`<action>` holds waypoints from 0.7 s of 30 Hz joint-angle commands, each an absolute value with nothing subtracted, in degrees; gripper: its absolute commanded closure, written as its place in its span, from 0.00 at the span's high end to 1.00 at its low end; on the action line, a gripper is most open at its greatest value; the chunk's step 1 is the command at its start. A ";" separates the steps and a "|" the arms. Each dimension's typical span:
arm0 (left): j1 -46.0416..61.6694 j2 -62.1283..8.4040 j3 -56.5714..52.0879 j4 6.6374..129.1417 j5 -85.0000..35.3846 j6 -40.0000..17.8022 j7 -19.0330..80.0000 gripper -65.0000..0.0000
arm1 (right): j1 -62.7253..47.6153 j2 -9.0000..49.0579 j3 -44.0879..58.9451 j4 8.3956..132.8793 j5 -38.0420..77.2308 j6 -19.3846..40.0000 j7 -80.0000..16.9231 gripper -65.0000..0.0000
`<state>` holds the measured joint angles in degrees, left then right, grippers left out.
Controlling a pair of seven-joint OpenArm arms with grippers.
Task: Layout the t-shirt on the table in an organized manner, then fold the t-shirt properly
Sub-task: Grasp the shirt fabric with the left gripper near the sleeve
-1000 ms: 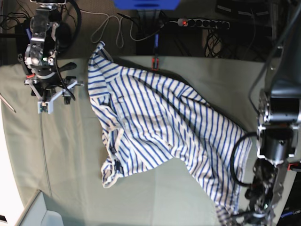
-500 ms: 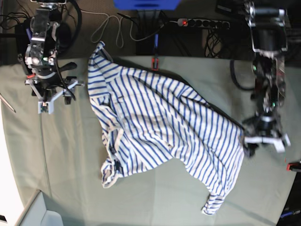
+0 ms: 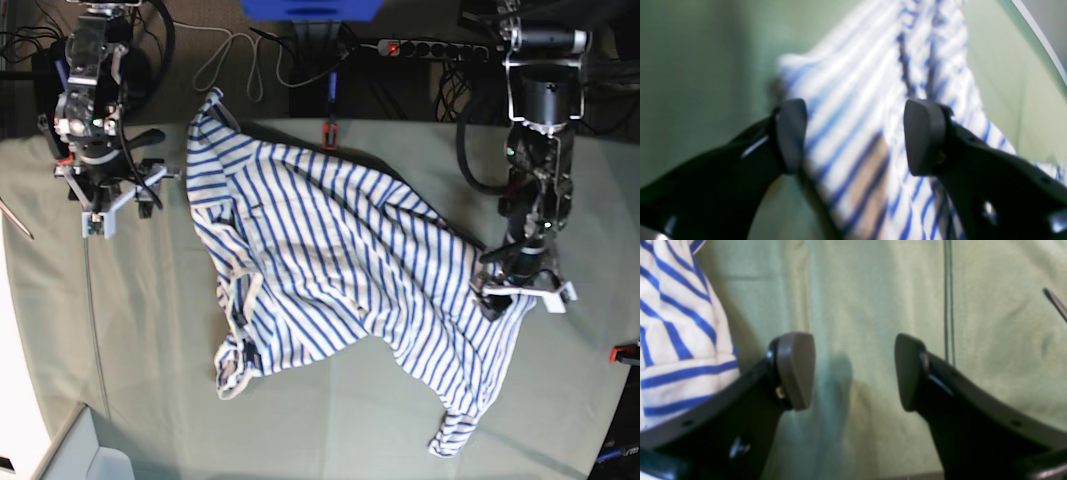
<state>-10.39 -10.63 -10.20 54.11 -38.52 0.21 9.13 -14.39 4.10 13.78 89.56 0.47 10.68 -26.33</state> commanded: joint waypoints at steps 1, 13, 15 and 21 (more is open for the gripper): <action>-11.47 -11.30 -10.07 54.02 -38.46 0.13 8.22 0.62 | -14.37 4.62 13.93 90.68 0.66 11.12 -25.19 0.60; -11.12 -11.30 -7.69 65.71 -38.46 0.57 8.31 0.00 | -14.20 4.79 14.11 90.68 0.66 11.12 -25.19 0.60; -11.56 -10.86 -7.60 69.23 -38.46 0.66 8.31 0.00 | -14.11 4.79 14.11 90.68 0.66 11.12 -25.19 0.60; -16.92 -9.71 -2.15 67.21 -38.37 0.75 8.31 0.00 | -14.02 4.88 14.11 90.68 0.66 11.12 -25.19 0.60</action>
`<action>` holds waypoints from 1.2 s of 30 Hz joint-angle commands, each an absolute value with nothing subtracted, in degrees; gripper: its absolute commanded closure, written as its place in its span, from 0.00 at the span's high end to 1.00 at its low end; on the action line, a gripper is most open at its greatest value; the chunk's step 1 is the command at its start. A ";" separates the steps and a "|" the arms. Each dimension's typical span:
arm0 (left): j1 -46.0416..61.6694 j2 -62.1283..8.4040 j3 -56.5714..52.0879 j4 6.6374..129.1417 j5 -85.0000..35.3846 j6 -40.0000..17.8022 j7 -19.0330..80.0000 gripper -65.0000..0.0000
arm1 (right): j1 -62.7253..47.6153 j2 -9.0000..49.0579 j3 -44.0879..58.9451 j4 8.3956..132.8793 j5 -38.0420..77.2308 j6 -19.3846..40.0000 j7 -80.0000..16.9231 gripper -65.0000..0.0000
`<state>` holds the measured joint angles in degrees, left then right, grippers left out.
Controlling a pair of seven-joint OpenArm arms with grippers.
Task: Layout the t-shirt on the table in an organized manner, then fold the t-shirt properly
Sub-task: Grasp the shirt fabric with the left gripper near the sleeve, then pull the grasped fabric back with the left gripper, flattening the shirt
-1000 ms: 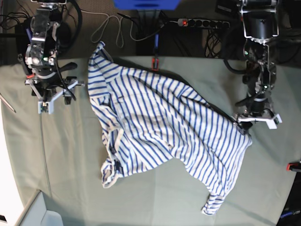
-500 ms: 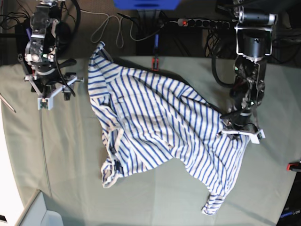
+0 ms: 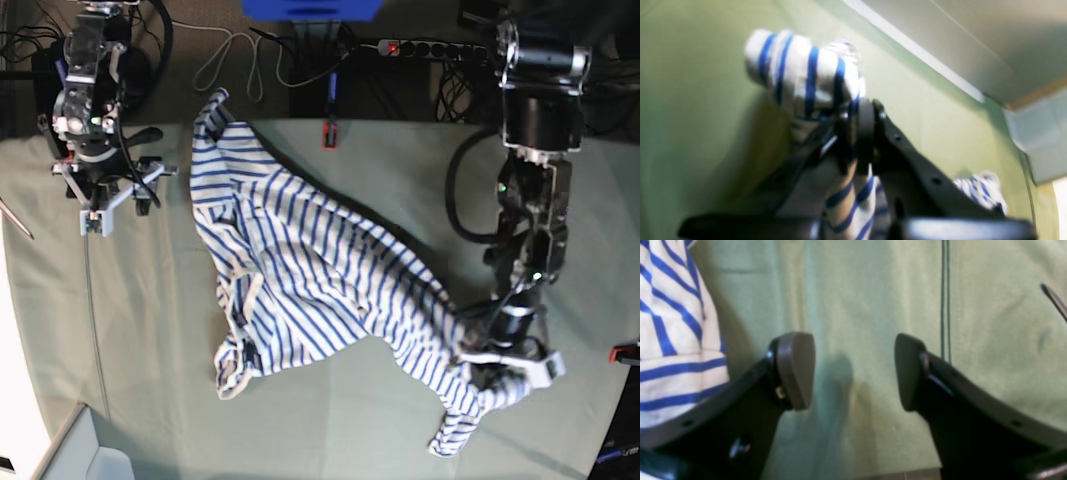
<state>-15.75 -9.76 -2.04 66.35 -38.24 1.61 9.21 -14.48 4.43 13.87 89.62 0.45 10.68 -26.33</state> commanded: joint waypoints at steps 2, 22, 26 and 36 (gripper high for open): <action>-17.98 -9.54 -0.04 65.01 -38.37 0.75 8.04 0.00 | -14.02 4.88 14.11 90.68 0.66 11.12 -25.19 0.60; -27.91 -6.37 10.24 50.59 -38.46 0.75 7.69 0.49 | -14.02 4.88 14.02 90.51 0.66 11.12 -25.19 0.60; -24.75 -6.81 10.24 56.84 -38.46 0.75 7.69 0.53 | -14.02 4.79 14.02 90.51 0.66 11.12 -25.19 0.60; -24.04 -8.57 10.15 53.58 -38.46 0.75 7.60 0.53 | -14.02 4.53 13.93 90.33 0.66 11.12 -25.19 0.60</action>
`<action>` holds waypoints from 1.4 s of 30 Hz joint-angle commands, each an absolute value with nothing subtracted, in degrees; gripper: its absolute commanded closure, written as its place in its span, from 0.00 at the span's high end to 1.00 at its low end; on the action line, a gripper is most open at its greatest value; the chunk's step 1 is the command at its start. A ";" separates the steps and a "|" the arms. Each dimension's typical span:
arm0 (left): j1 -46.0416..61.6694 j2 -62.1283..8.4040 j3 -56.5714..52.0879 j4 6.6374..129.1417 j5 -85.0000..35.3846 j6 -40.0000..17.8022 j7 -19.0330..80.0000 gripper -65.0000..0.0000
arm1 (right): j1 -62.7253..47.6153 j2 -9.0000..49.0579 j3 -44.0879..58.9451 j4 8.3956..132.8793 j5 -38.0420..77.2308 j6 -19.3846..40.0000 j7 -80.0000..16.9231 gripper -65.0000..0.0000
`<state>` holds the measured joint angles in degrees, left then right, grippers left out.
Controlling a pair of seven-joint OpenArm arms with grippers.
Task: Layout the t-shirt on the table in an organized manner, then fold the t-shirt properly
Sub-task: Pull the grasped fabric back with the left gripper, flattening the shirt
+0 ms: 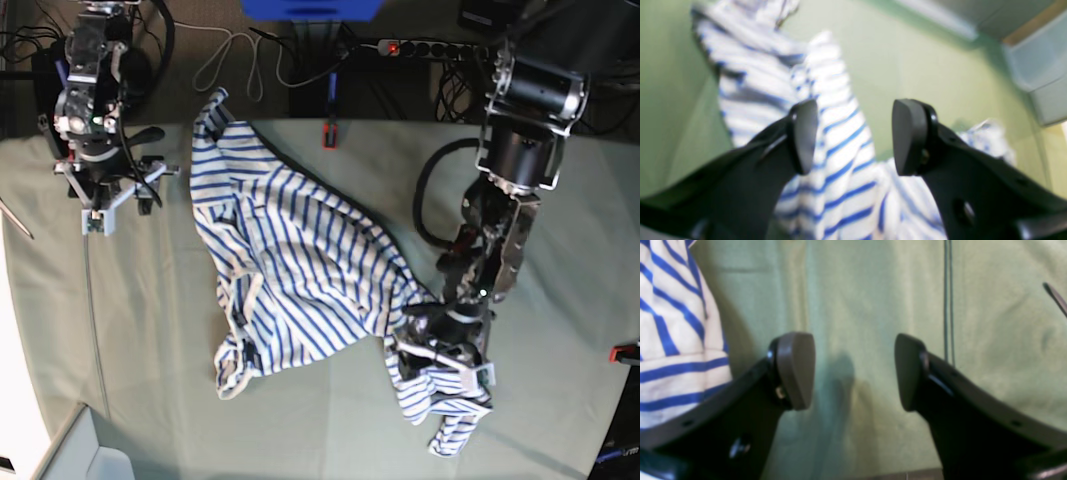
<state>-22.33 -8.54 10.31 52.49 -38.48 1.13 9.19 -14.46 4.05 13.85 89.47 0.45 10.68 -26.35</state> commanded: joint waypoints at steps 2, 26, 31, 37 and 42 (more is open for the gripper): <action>-24.04 -8.48 10.15 52.26 -38.46 0.75 6.37 0.53 | -14.02 4.53 13.93 90.33 0.66 11.12 -25.19 0.60; -22.55 -7.87 10.51 45.41 -38.90 0.31 1.54 0.20 | -14.02 4.53 13.93 90.15 0.66 11.12 -25.19 0.60; -22.20 -7.78 10.59 45.41 -38.99 0.48 1.63 0.01 | -14.02 4.53 13.93 90.15 0.66 11.12 -25.19 0.60; -14.90 -9.36 9.45 56.31 -39.08 0.75 1.54 0.00 | -13.93 4.53 13.93 90.15 0.66 11.12 -25.19 0.60; -1.80 -10.33 -1.10 71.52 -39.08 0.75 1.98 0.00 | -13.14 4.53 13.93 89.71 0.75 11.12 -25.19 0.60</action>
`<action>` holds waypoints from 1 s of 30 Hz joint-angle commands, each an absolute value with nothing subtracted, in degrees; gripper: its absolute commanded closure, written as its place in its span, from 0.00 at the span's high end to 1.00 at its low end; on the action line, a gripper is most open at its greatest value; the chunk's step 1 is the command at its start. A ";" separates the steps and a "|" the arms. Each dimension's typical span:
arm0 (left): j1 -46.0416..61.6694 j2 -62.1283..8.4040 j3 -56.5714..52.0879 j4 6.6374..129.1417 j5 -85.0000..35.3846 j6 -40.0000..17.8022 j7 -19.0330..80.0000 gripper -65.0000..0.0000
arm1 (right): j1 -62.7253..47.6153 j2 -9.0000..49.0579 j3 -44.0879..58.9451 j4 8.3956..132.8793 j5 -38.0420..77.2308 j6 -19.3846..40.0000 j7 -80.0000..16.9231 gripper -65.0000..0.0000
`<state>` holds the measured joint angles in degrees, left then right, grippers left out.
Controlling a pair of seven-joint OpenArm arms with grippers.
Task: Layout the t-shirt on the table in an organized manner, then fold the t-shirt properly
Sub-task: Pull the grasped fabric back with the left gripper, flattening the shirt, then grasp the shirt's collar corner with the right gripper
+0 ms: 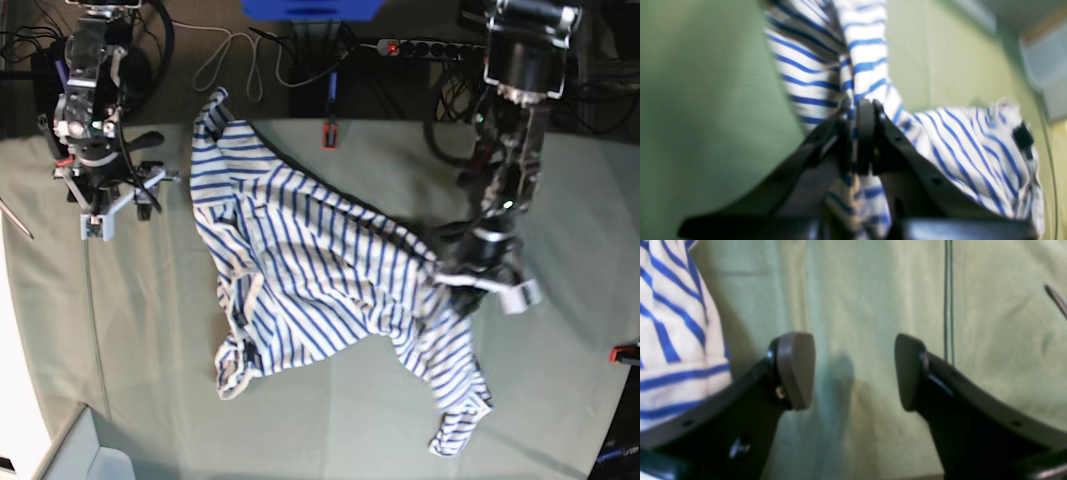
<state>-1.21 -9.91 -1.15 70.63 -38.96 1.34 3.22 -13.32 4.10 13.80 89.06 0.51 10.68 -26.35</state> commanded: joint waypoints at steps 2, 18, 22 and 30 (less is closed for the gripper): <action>2.42 -10.33 -5.58 75.12 -39.08 0.75 2.07 0.00 | -13.05 4.53 13.93 89.63 0.75 11.12 -25.19 0.60; 19.38 -7.25 -25.71 86.11 -39.16 0.22 1.80 0.00 | -14.55 4.00 13.93 90.15 0.75 11.12 -25.19 0.60; 19.82 -7.08 -26.42 86.37 -39.16 0.22 1.98 0.00 | -16.22 3.30 13.93 91.74 0.75 14.29 -25.27 0.60; 19.74 -6.99 -26.33 86.29 -39.16 0.22 2.07 0.00 | -22.37 -1.98 13.93 100.35 0.75 31.87 -25.27 0.68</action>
